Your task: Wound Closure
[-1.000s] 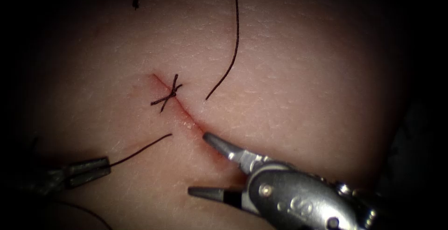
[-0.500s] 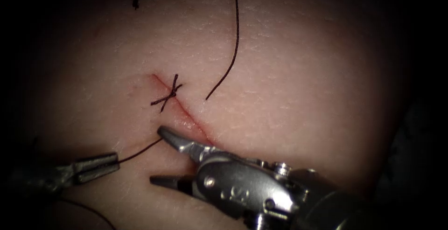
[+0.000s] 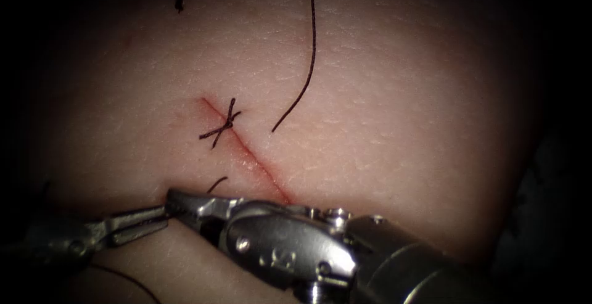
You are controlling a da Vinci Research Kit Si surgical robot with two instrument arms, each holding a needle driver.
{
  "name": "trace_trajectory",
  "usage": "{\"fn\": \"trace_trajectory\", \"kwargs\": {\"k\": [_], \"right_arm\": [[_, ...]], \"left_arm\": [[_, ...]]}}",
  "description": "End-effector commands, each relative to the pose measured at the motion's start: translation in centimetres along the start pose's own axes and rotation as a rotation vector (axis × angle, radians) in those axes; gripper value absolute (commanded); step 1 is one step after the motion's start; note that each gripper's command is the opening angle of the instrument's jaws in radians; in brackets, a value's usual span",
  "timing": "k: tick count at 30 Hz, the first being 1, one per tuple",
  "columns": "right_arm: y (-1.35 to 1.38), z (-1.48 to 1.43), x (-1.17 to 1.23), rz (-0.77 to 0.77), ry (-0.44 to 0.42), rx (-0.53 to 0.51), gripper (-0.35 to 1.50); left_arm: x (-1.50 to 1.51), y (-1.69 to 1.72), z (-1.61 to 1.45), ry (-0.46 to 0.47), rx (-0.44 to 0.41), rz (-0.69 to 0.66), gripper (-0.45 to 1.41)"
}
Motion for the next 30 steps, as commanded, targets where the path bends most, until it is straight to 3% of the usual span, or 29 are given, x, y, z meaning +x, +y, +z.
{"fn": "trace_trajectory", "kwargs": {"k": [1, 4, 5, 6, 8, 11, 17, 22, 27, 30], "right_arm": [[-0.04, 0.09, -0.03, -0.011, -0.006, -0.001, -0.35], [-0.06, 0.06, -0.04, -0.025, -0.024, -0.005, -0.35], [-0.08, 0.03, -0.05, -0.027, -0.036, -0.008, -0.35], [-0.08, 0.01, -0.05, -0.028, -0.047, -0.013, -0.35], [-0.08, -0.05, -0.07, -0.029, -0.062, -0.02, -0.35], [-0.03, -0.19, -0.17, -0.028, -0.098, -0.053, -0.35], [0.09, -0.43, -0.34, 0.005, -0.117, -0.116, -0.35], [0.17, -0.64, -0.45, 0.025, -0.123, -0.147, -0.35], [0.16, -0.76, -0.51, 0.019, -0.123, -0.146, -0.35], [0.19, -0.88, -0.58, 0.02, -0.137, -0.156, -0.35]], "left_arm": [[-0.03, 0.08, 0.07, -0.001, -0.004, -0.001, -0.45], [-0.03, 0.08, 0.07, -0.001, -0.004, -0.001, -0.45], [-0.03, 0.05, 0.07, -0.001, -0.004, -0.003, 0.21], [-0.03, 0.04, 0.07, -0.005, -0.001, -0.029, 0.61], [-0.02, -0.01, 0.07, -0.011, 0.046, -0.076, 1.05], [0.04, -0.06, 0.06, 0.015, 0.117, -0.106, 1.3], [0.04, 0.0, 0.03, -0.045, 0.13, -0.122, 1.38], [-0.07, 0.18, 0.08, -0.109, 0.106, -0.134, 1.25], [-0.19, 0.09, 0.05, -0.173, 0.141, -0.131, 1.2], [-0.31, 0.08, -0.06, -0.217, 0.166, -0.123, 1.03]]}}
